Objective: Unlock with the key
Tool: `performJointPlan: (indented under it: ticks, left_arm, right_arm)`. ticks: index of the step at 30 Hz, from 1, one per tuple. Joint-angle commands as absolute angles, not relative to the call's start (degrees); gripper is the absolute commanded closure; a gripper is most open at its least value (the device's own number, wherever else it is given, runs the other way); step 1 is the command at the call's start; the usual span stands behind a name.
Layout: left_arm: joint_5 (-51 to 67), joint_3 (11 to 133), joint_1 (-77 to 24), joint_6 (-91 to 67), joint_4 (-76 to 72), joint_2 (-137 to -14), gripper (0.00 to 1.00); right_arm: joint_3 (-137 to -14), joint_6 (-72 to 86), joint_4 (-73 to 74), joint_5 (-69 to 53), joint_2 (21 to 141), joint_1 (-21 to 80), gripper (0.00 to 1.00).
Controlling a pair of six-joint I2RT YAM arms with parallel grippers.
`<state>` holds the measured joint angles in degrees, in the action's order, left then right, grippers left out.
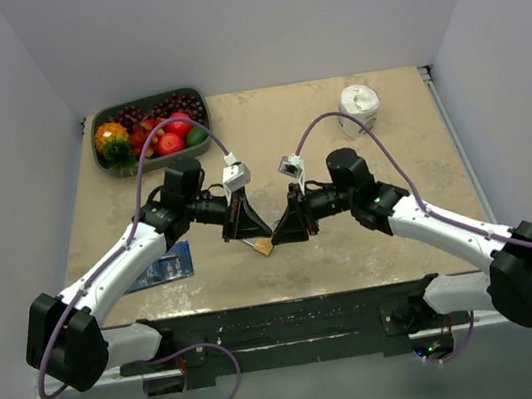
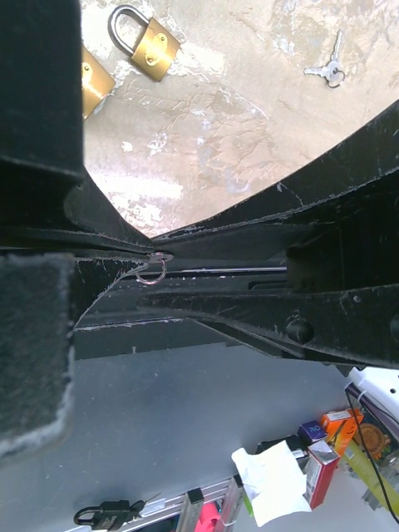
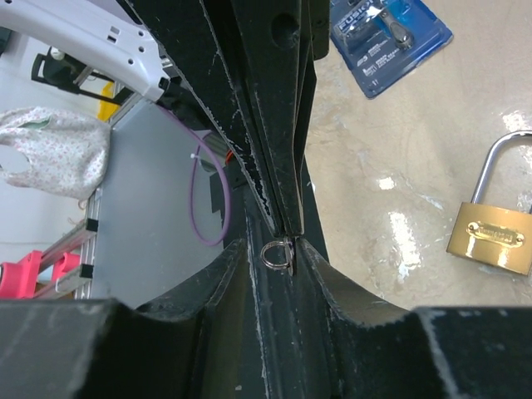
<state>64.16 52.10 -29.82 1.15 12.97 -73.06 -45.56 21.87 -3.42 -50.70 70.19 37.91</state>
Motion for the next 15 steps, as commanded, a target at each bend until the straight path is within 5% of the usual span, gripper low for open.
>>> performJointPlan:
  ticks: [1,15]
  left_arm:
    - [64.51,53.79,-30.23,1.67,11.6,-72.95,1.0]
    - [64.16,53.53,-30.15,2.37,11.69,-72.95,1.0]
  right_arm:
    - [-48.6,21.09,-3.69,-51.33,70.93,38.58,0.65]
    - [-48.34,19.78,-1.58,-49.57,70.75,38.85,0.76]
